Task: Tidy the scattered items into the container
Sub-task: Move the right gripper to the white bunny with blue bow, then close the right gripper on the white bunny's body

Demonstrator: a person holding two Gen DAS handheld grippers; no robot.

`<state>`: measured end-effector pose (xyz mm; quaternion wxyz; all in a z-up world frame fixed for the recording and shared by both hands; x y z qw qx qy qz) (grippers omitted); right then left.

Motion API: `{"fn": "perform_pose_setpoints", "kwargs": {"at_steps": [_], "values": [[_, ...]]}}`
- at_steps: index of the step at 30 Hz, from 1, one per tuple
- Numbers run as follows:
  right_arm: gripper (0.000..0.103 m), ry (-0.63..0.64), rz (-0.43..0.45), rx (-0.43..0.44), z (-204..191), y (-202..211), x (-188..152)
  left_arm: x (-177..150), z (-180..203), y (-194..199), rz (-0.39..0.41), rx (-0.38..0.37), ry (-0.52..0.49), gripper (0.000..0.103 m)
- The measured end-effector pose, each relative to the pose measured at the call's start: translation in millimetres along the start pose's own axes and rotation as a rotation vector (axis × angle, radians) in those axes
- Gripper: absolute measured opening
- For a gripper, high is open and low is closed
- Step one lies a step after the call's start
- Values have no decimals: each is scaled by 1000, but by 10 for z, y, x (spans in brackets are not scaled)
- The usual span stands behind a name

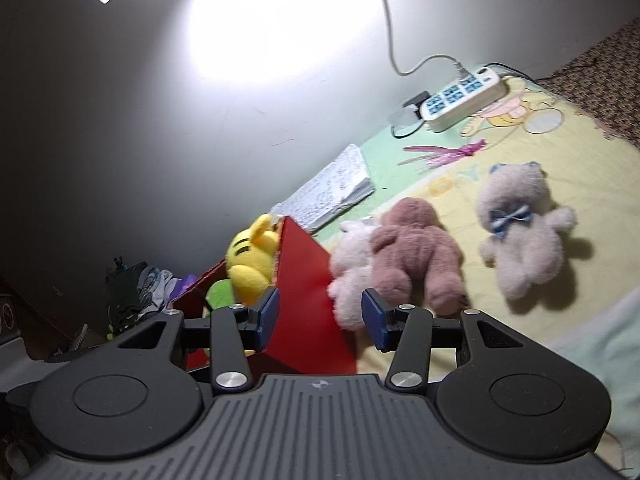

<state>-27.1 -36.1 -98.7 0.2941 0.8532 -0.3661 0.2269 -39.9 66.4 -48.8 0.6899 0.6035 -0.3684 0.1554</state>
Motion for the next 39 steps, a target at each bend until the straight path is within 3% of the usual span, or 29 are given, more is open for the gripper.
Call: {"fn": "perform_pose_setpoints", "kwargs": {"at_steps": [7,16,28,39], "values": [[50,-99,-3,-71,743,248,163,118,520,-598,-88,-80,42,94],[51,-280,-14,-58,1485,210,436,285,781,-1334,-121,-36,103,94],[60,-340,-88,-3,1748,-280,711,479,935,-1951,-157,-56,129,94],[60,-350,-173,68,1812,-674,691,466,880,-2324,-239,-57,156,82]]}}
Point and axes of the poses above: each gripper's, at about its wrist camera, not at the fingertips, and y roughly against the way its jaws point, z to its right, x to its top, the point moved 7 cm from there along -y, roughly the way its jaws point, and after that the axes turned 9 degrees about x, right-handed, at the moved point
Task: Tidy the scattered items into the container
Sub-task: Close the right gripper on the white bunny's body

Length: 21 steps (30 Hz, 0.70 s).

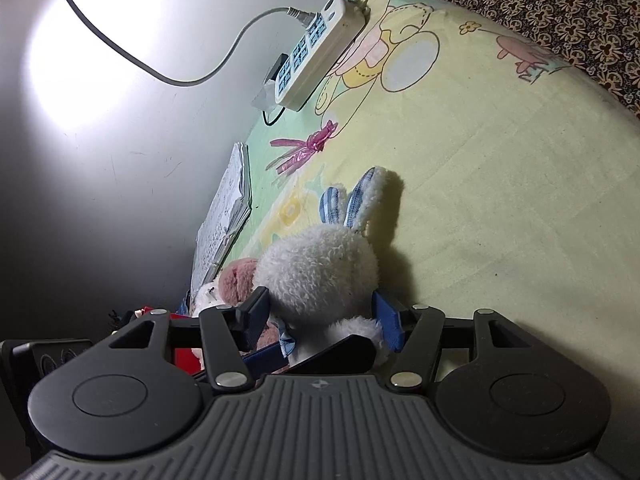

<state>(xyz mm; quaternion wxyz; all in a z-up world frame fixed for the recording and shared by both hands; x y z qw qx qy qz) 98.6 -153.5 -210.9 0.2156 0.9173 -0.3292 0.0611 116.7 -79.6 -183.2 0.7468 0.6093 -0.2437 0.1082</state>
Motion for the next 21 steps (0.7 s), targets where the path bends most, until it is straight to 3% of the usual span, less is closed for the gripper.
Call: {"fn": "perform_pose_setpoints", "kwargs": {"at_steps": [8,21], "values": [[56,8,-21,10,31,13,-27,1,-2,39,-11,-20,10,79],[50,-37,-16,6,-11,557,-402,-340,255,424,-3,-93,-47,77]]}}
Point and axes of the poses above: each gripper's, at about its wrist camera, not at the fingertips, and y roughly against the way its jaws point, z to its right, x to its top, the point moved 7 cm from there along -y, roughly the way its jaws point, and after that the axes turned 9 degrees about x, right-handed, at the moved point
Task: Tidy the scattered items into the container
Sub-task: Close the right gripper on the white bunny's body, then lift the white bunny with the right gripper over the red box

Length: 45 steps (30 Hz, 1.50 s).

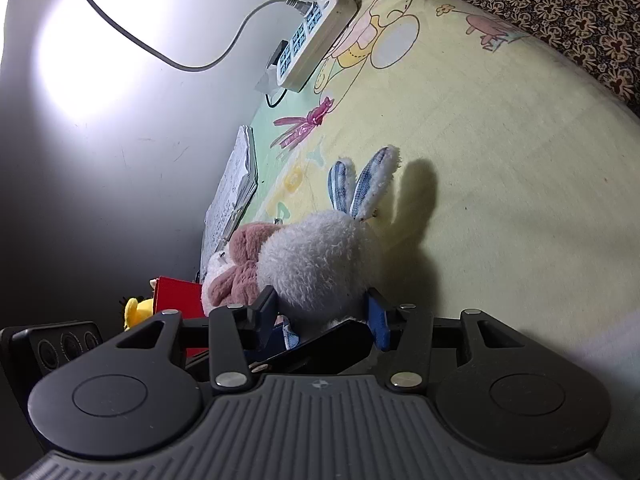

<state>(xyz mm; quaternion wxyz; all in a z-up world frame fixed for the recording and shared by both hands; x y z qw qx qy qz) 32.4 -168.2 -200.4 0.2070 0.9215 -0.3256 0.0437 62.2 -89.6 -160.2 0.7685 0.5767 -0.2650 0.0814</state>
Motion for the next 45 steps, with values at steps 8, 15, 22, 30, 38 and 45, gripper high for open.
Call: {"fn": "perform_pose_setpoints", "kwargs": {"at_steps": [8,15,22,30,38,45], "values": [[50,112,-14,-9,-356,169,-427,-316,24,531,54,-20,-48,77],[50,212,-41,0,-763,17,-821,-618,-181,1142,138,-17,-67,80],[50,310,-46,54,-1306,-117,-1174,-793,-525,1805,239,-18,-45,80],[50,420,-37,135,-1952,-358,-1509,-862,-1045,2417,355,5,-6,81],[50,494,-60,198,-2433,-804,-1746,-932,-1659,2783,427,51,41,83],[50,535,-90,219,-2712,-1300,-1894,-941,-2171,2924,441,89,88,84]]}}
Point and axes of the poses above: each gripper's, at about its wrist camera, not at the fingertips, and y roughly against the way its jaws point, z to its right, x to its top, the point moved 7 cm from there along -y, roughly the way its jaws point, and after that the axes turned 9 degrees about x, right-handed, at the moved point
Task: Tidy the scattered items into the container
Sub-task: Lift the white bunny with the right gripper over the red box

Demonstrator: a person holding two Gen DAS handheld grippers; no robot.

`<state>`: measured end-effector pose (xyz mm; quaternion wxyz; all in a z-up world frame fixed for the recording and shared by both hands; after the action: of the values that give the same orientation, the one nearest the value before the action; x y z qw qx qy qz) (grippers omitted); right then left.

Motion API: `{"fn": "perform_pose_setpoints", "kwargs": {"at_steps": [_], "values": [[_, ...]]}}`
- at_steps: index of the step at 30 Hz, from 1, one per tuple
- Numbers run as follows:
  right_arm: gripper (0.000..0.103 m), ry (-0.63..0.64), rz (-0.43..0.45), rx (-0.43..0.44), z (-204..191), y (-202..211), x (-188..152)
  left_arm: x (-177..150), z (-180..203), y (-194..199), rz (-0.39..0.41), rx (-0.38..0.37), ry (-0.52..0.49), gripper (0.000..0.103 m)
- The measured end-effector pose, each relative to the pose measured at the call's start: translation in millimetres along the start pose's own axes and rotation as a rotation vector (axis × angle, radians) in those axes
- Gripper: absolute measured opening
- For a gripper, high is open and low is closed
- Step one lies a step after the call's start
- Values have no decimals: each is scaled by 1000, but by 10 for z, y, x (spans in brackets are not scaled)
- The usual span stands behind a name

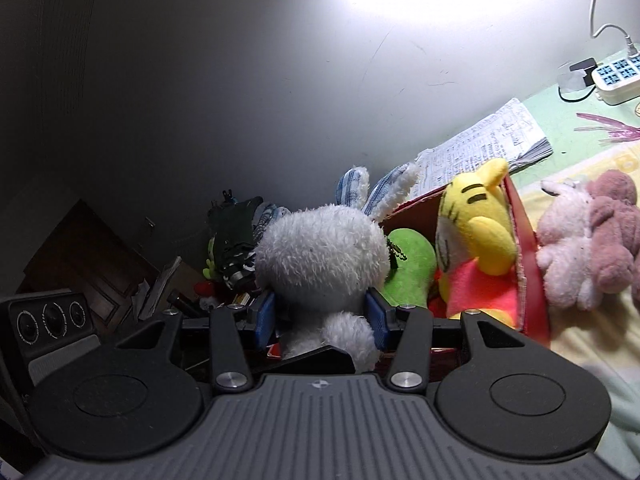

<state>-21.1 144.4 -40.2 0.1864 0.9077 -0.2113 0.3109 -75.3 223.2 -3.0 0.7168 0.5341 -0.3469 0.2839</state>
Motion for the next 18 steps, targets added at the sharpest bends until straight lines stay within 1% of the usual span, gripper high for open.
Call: {"fn": "perform_pose_setpoints", "kwargs": {"at_steps": [5,11,15,18], "values": [[50,4,-24,21,-61,-315,-9,22,-311,31,4,31,28,84],[50,28,-81,29,-140,-715,-39,-13,-719,-27,-2,68,87,86],[50,63,-129,10,-144,-1008,-72,-58,-957,-187,-33,91,122,86],[50,75,-158,-19,-66,-1160,-75,-83,-1073,-339,-68,77,154,86]]}}
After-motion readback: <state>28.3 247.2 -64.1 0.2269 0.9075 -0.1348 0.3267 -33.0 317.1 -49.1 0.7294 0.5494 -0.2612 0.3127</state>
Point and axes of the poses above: each gripper's, at about its wrist camera, not at the fingertips, and y roughly against the way its jaws point, z to its right, x to its top, the point moved 7 cm from there along -y, roughly the way its jaws point, and after that the axes turned 9 degrees about x, right-handed, at the moved point
